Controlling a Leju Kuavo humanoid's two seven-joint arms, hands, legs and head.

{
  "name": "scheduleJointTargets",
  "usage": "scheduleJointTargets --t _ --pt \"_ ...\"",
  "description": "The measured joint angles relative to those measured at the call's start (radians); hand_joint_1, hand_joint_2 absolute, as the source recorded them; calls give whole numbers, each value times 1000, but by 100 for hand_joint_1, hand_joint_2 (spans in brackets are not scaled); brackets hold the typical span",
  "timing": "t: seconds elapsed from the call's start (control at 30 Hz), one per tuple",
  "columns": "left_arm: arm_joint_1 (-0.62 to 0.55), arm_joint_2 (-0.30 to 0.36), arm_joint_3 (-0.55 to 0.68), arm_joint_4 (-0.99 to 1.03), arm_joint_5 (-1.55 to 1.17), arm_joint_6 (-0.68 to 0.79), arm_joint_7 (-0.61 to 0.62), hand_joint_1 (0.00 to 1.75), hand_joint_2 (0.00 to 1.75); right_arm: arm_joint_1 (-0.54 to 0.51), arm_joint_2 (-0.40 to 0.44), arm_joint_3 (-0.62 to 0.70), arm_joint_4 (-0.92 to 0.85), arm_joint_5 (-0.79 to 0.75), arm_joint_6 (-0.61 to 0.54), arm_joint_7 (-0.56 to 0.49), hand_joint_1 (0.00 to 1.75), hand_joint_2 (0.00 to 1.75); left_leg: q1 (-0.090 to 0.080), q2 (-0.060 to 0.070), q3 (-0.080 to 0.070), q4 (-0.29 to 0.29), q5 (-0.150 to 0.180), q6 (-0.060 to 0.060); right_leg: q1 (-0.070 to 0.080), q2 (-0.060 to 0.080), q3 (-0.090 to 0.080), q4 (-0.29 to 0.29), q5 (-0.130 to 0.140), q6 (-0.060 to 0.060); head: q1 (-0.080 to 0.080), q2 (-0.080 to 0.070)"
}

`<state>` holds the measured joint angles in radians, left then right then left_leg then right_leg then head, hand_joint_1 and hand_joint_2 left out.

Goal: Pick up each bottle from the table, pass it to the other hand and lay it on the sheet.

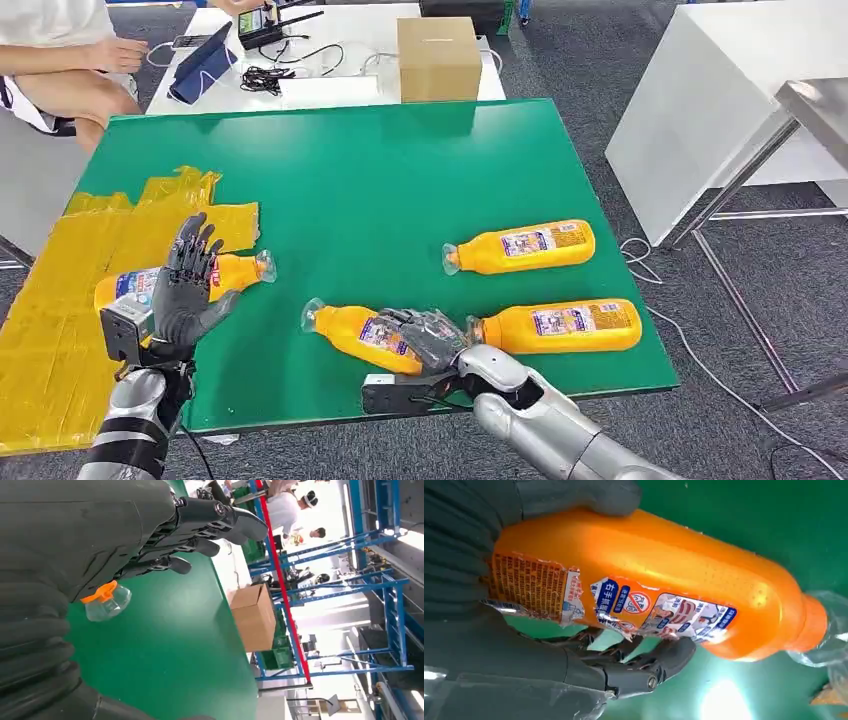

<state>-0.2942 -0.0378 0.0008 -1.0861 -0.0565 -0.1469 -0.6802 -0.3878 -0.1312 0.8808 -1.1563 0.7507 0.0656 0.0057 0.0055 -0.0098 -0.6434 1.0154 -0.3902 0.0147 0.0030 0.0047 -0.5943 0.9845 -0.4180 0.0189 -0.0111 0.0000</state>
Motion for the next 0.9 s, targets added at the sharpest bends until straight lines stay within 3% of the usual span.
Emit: scheduleJointTargets --t 0.7,0.73,0.77,0.8,0.9 --pt "3 -18 -2 -6 0 -3 -4 0 175 -36 41 -42 90 -29 -49 26 175 175 0 1 4 0 1 0 0 0 2 0 0 0 0 0" --pt "5 -19 -3 -12 0 -3 -4 0 175 -35 46 -49 95 -22 -58 34 157 175 0 1 4 0 1 0 0 0 3 0 0 0 0 0" --pt "8 -20 -6 -17 0 -3 -3 0 175 -35 51 -55 98 -17 -61 40 56 175 0 1 4 0 1 0 0 0 3 0 0 0 0 0" --pt "11 -20 -8 -22 0 -3 -2 0 175 -35 54 -62 100 -14 -62 42 0 175 0 1 3 0 1 0 0 0 3 0 0 0 0 0" --pt "14 -21 -10 -32 0 -3 1 0 175 -35 62 -69 108 -4 -63 47 0 175 0 1 3 0 1 0 0 0 2 0 0 0 0 0"
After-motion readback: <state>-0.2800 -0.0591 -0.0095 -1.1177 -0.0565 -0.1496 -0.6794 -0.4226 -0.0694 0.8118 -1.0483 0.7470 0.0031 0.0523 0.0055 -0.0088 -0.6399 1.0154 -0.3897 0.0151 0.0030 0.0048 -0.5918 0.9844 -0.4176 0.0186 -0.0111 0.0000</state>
